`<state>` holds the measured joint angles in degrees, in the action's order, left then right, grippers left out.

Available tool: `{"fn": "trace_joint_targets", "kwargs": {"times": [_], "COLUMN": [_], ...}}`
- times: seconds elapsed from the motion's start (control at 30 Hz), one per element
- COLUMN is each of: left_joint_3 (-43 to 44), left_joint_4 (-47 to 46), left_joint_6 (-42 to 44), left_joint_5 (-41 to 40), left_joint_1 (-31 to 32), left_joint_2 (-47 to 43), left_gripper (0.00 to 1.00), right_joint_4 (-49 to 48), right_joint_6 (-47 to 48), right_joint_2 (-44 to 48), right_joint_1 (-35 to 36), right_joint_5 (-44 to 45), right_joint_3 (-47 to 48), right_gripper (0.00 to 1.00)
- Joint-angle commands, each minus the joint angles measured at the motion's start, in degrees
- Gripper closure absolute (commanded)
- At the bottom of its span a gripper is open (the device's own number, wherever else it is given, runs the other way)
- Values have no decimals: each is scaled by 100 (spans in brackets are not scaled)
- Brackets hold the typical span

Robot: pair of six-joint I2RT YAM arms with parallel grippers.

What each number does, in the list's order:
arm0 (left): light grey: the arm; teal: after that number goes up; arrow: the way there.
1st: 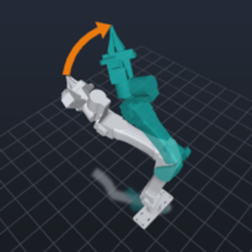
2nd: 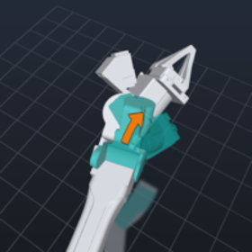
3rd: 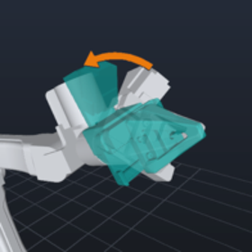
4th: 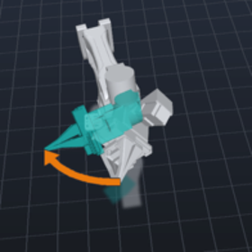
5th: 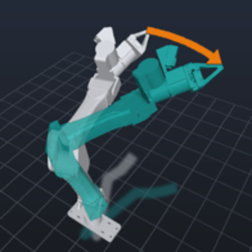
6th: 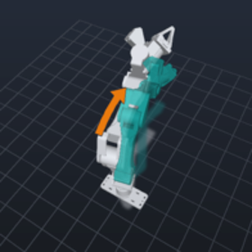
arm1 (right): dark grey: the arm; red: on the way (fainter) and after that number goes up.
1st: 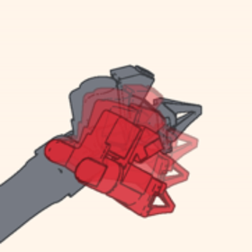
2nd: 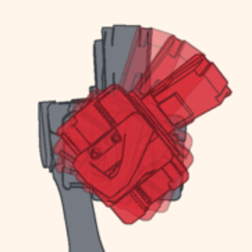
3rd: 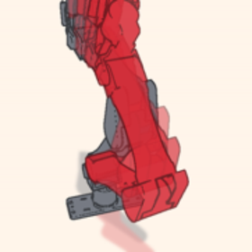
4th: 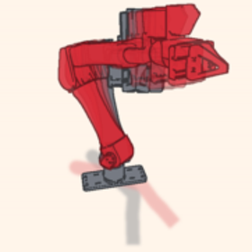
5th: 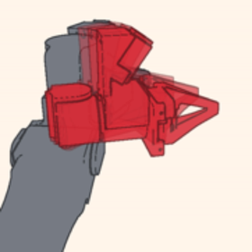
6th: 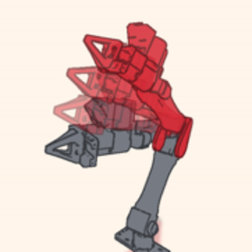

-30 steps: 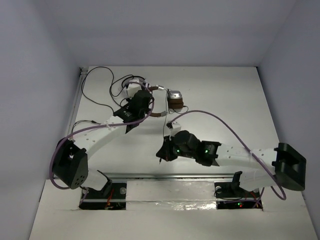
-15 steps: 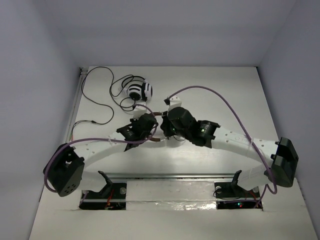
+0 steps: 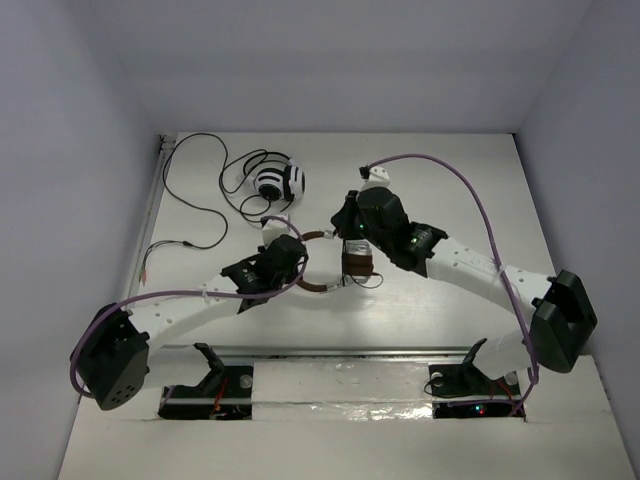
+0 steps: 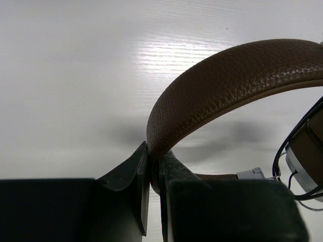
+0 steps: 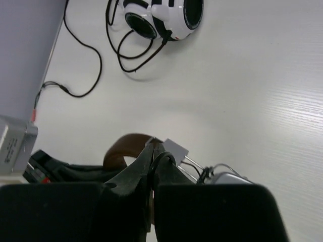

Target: Wrap the headphones

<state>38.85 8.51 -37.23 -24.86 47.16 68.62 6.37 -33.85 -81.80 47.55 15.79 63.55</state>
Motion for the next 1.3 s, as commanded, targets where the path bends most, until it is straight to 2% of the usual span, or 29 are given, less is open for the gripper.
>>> {"fn": "trace_joint_targets", "kwargs": {"times": [0.0,0.17,0.2,0.37,0.43,0.77,0.8,0.87,0.97,1.1,1.27], "left_joint_3": [-44,-18,-9,52,79,298,299,307,316,351,421], "left_joint_4": [-122,-78,-60,-43,-8,45,45,54,36,45,36], "left_joint_6": [-170,-197,-205,-214,-223,-223,-232,-249,-249,-249,-249], "left_joint_5": [262,359,368,447,438,508,509,509,509,517,517], "left_joint_1": [74,127,127,180,180,233,233,233,233,285,285], "left_joint_2": [-305,-367,-358,-288,-253,-139,-112,-94,-77,19,116], "left_gripper": [100,100,100,100,100,100,100,100,100,100,100], "right_joint_4": [-804,-1260,-1426,-1674,-1666,-1577,-1604,-1621,-1621,-1499,-1323], "right_joint_6": [-490,-1071,-1280,-1616,-1634,-1590,-1581,-1555,-1520,-1397,-1291], "right_joint_2": [-187,-346,-345,-354,-450,-1039,-1066,-1119,-1154,-1320,-1646], "right_joint_1": [-280,-711,-782,-1020,-1020,-1195,-1248,-1388,-1520,-1828,-2118], "right_joint_5": [56,-356,-401,-481,-507,-955,-990,-1052,-1069,-1341,-1771], "right_joint_3": [-9,-369,-509,-660,-625,-563,-537,-502,-449,-186,254], "right_gripper": [100,96,91,84,78,61,54,49,45,32,30]}}
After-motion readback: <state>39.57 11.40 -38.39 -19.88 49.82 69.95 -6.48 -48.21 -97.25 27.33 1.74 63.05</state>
